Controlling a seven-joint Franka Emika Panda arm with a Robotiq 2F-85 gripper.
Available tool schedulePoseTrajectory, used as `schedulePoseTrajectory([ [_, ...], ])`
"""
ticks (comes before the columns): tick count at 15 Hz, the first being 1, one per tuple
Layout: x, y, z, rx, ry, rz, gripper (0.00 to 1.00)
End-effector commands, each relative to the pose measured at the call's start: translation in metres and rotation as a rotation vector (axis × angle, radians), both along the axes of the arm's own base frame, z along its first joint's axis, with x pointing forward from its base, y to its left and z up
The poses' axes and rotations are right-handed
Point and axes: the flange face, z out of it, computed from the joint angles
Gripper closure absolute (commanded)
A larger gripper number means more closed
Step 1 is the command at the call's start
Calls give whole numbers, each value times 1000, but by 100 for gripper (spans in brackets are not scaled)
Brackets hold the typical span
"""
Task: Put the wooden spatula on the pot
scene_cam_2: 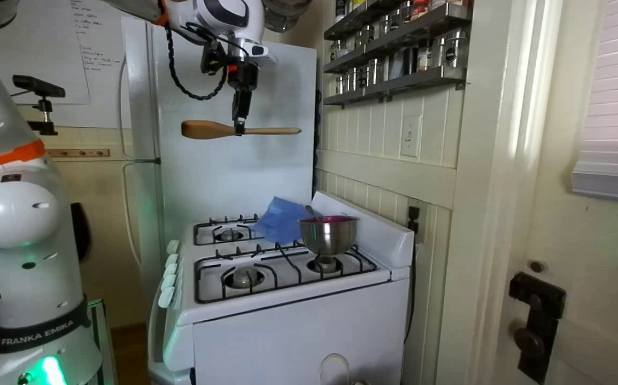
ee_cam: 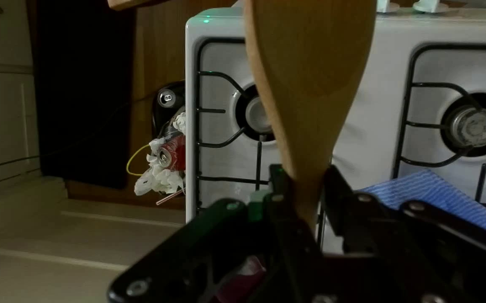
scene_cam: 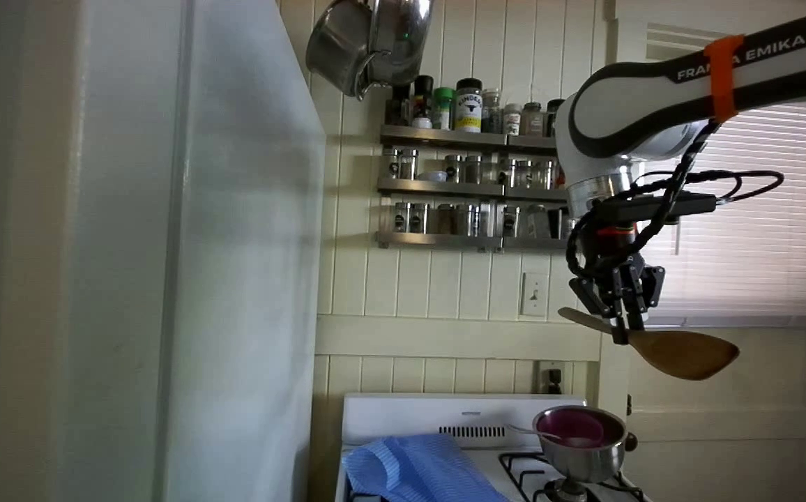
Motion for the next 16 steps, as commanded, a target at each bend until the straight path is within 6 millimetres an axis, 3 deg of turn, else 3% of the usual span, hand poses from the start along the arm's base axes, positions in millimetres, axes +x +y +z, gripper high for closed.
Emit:
schedulePoseTrajectory([
  [1,1,0,0,-3,3,-1,94],
  [3,6,-3,-11,-46,24,77,94],
  [8,29,-56,-40,-58,130,256,94],
  [13,70,-97,-73,18,161,428,94],
  [16,93,-122,-90,179,108,460,94],
])
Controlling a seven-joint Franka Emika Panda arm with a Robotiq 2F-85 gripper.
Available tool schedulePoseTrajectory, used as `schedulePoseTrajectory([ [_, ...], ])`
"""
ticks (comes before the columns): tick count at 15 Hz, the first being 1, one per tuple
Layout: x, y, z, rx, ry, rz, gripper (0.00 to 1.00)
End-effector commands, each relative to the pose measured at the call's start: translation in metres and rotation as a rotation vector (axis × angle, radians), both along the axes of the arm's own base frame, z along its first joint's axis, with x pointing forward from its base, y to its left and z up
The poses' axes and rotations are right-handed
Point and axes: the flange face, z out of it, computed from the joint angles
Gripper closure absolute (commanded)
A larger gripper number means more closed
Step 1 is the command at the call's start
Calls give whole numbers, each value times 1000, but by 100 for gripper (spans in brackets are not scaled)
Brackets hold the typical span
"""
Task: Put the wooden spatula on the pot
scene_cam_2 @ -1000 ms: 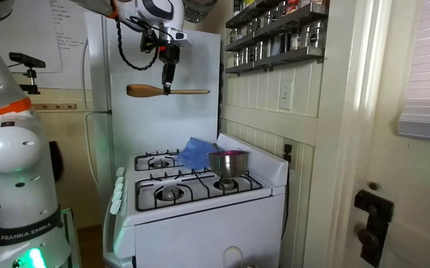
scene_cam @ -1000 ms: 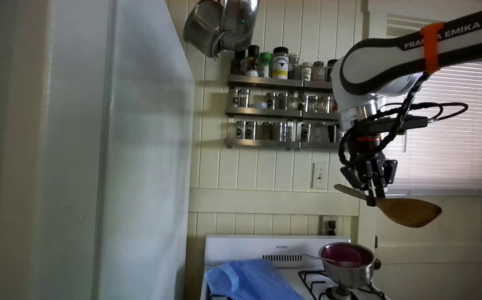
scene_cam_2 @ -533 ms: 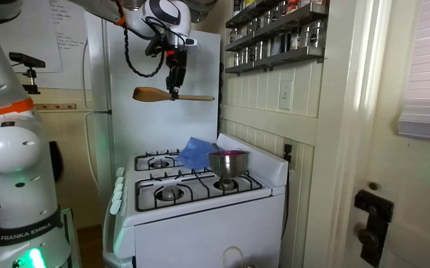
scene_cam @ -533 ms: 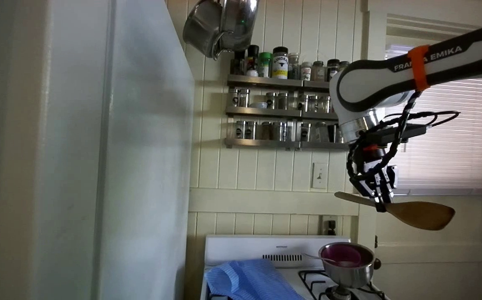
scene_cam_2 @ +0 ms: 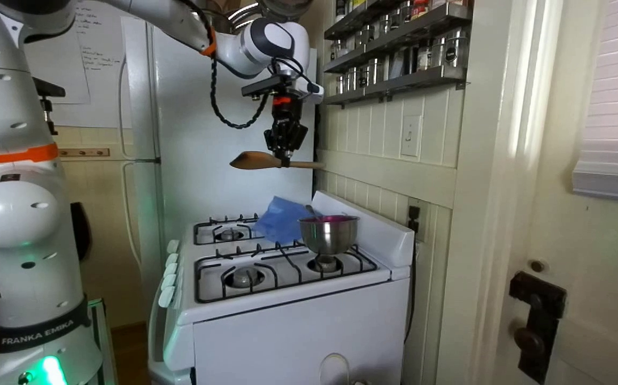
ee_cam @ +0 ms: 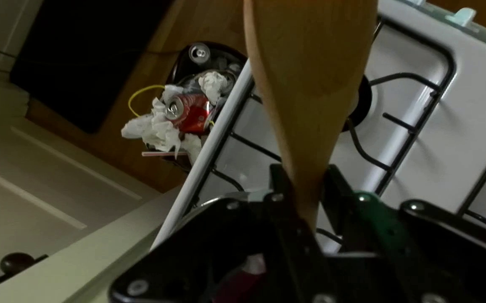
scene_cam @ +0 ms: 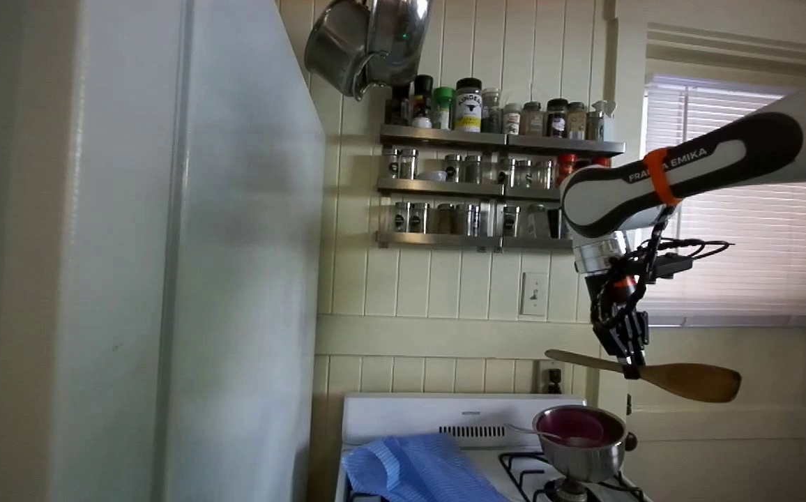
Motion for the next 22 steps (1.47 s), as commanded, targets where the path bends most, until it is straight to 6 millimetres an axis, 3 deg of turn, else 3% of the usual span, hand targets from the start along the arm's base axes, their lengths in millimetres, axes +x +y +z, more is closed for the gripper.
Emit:
schedulePoseTrajectory([
  [1,6,-8,-6,42,1,7,94],
  [2,9,-14,-10,54,8,2,75],
  [4,10,-15,-12,52,12,0,75],
  [5,12,-15,-10,57,-3,-31,94],
  [9,37,-37,-21,0,-74,-171,94],
  [14,74,-42,-52,-56,-119,-139,94],
  [22,87,-66,-91,-78,-67,-183,94],
])
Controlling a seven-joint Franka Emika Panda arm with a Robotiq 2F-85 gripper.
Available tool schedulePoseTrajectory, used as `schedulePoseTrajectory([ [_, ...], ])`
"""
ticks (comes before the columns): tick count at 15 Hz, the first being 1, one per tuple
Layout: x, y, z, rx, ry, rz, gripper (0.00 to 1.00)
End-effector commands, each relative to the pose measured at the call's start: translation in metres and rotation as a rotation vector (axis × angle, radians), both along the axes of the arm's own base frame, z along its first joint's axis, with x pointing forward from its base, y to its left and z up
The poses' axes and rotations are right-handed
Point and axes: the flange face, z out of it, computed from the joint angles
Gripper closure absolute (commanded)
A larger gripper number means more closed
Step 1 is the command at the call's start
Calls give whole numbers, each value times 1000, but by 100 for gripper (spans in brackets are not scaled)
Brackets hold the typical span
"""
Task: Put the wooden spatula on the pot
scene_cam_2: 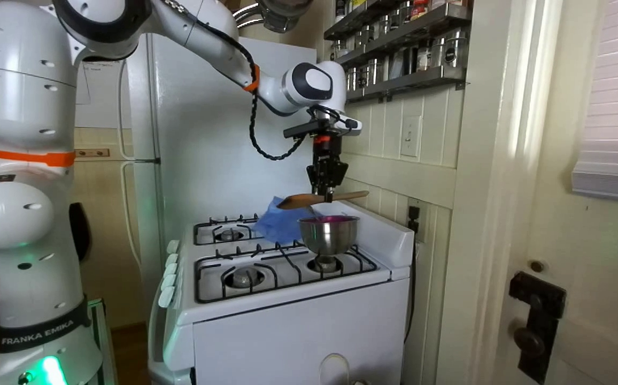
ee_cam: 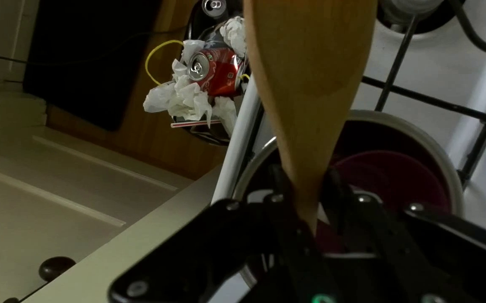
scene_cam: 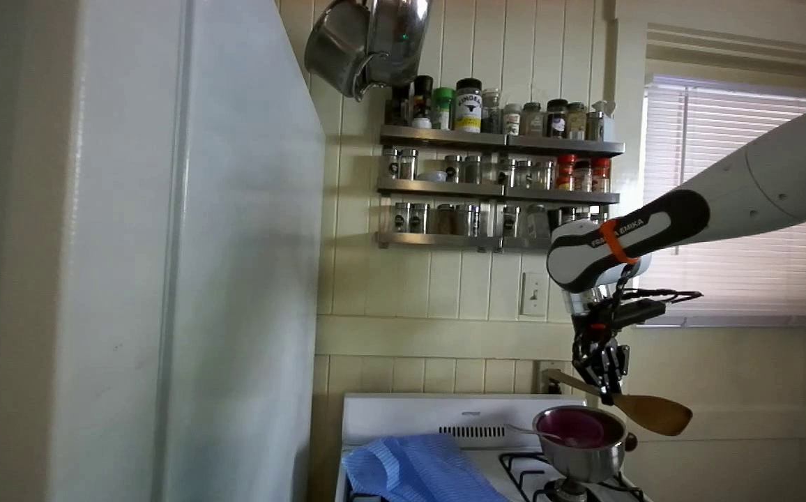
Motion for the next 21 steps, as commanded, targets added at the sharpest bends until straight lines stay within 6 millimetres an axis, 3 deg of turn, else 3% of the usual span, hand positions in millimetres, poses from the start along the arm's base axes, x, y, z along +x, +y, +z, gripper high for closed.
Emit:
schedulePoseTrajectory([
  [1,8,-10,-12,-15,8,-32,94],
  [7,24,-8,-24,-20,2,-77,94],
  [14,37,-20,-37,4,19,-105,94],
  [21,45,-13,-50,18,39,-100,94],
])
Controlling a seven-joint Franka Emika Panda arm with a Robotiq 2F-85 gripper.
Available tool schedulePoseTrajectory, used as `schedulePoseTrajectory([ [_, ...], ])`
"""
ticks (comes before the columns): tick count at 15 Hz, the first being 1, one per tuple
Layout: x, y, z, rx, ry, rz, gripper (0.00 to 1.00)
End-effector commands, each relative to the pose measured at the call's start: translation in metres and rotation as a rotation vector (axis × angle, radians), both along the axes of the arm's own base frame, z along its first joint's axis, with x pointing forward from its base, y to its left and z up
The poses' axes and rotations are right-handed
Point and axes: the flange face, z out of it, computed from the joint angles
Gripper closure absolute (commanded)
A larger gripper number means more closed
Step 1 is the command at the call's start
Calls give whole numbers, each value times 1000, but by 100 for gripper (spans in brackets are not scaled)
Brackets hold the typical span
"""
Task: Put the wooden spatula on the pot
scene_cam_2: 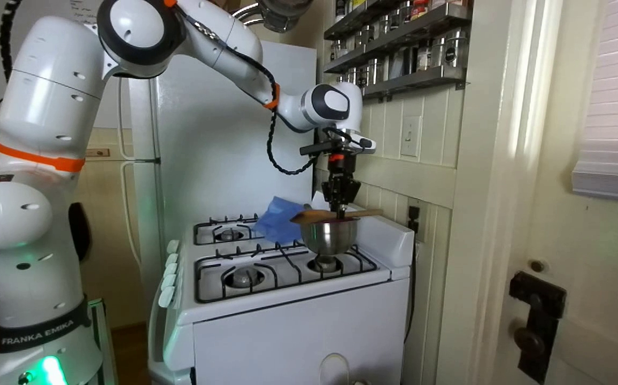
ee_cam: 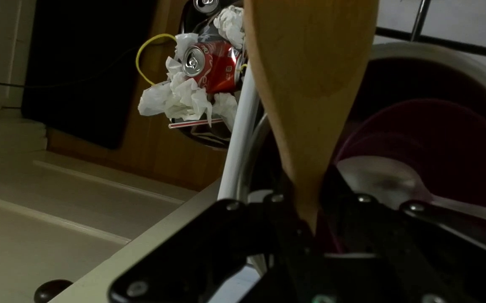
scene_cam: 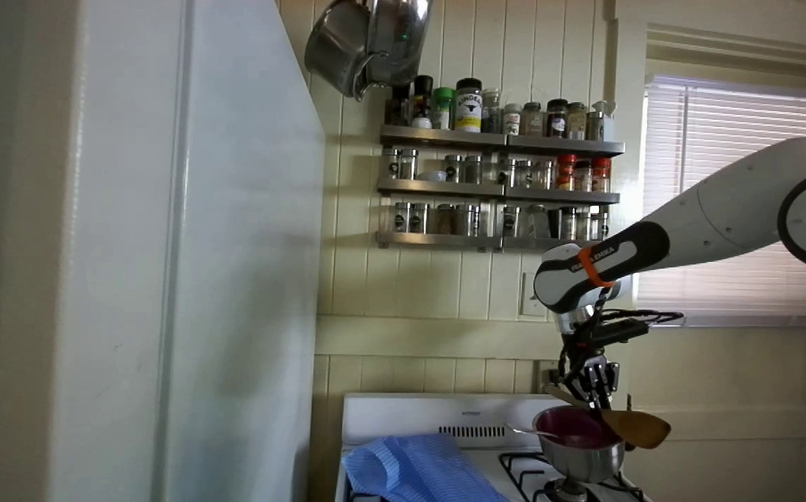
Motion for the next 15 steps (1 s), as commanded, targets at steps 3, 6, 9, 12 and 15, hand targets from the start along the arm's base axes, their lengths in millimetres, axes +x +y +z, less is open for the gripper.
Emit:
schedulePoseTrajectory([
  [3,0,3,-5,30,17,-10,94],
  [6,-3,2,-6,33,25,-15,47],
  [9,-3,3,-4,36,24,-17,32],
  [12,-2,5,0,38,17,-17,10],
  [15,-8,10,18,20,-8,-11,0],
])
